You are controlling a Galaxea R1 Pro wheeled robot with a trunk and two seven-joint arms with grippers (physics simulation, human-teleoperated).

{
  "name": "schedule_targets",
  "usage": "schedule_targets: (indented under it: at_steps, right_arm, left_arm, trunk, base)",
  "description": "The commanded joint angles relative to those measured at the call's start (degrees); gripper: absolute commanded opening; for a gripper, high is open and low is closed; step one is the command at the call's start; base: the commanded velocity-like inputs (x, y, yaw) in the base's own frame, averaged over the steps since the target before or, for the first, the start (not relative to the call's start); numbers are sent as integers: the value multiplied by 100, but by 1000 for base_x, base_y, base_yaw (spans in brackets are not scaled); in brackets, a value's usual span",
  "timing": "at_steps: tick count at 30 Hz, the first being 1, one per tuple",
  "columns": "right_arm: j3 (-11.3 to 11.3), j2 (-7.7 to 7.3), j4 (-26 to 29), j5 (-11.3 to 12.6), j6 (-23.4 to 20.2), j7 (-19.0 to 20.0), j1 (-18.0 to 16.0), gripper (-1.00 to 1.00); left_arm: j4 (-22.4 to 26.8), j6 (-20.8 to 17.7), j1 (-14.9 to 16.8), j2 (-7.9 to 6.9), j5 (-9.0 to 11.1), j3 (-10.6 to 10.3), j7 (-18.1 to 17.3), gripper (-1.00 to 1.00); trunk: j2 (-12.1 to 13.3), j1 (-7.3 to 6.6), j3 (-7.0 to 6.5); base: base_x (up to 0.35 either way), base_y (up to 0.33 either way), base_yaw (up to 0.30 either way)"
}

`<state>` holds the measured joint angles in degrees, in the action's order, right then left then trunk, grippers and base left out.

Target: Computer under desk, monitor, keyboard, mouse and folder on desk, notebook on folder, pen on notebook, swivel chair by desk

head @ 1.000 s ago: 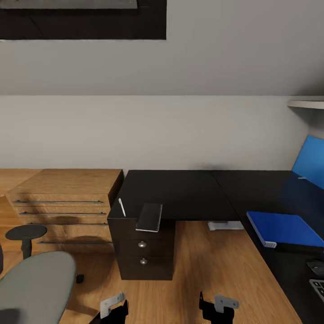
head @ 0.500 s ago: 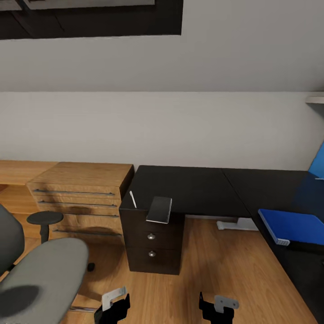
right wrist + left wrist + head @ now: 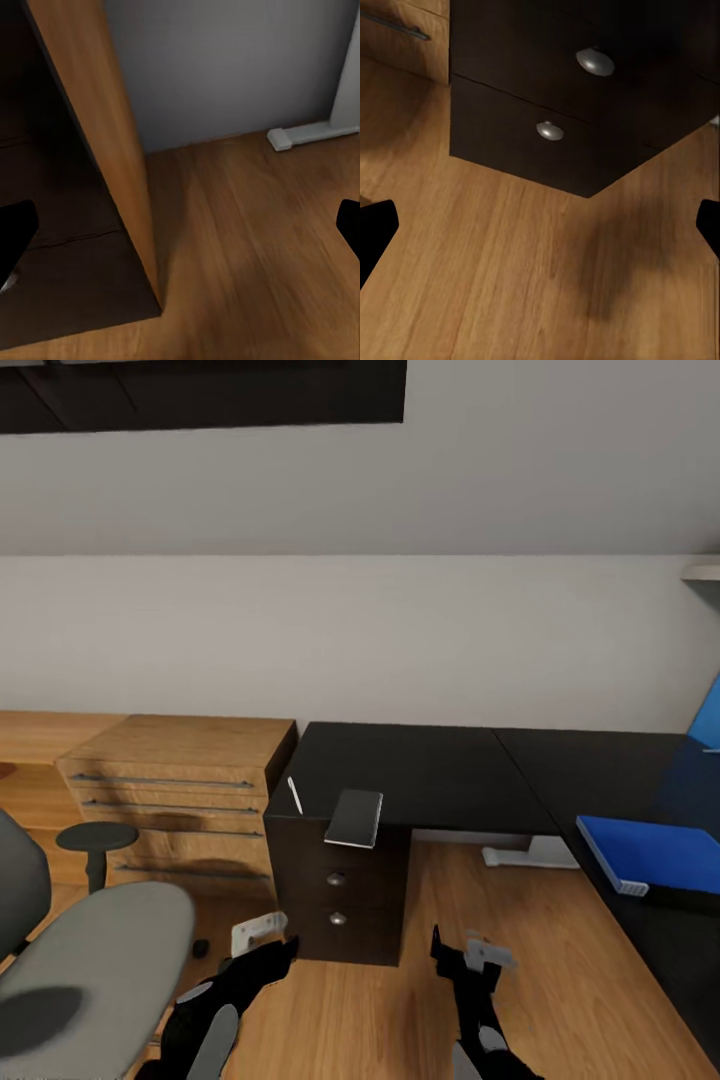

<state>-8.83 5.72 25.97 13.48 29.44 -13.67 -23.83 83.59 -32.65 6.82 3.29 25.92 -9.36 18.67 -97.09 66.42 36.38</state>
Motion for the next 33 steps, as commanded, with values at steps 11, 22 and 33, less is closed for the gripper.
schedule_targets:
  at_steps: [11,22,33]
  right_arm:
    - [-27,-42,1469,2977,-2465,589,-867,100]
    - [-64,-39,1636,3656,-2611,1892,-957,100]
    - [-53,-59,1627,3681,-2618,1978,-948,100]
  left_arm:
    - [418,-134,4,21,516,866,41,100]
    - [297,-88,4,50,545,924,66,100]
    - [202,-84,4,58,546,906,60,100]
  trunk:
    - [-445,242,204]
    - [-887,484,402]
    - [-1328,725,599]
  base:
    - [0,0,0]
    - [0,0,2]
    - [0,0,216]
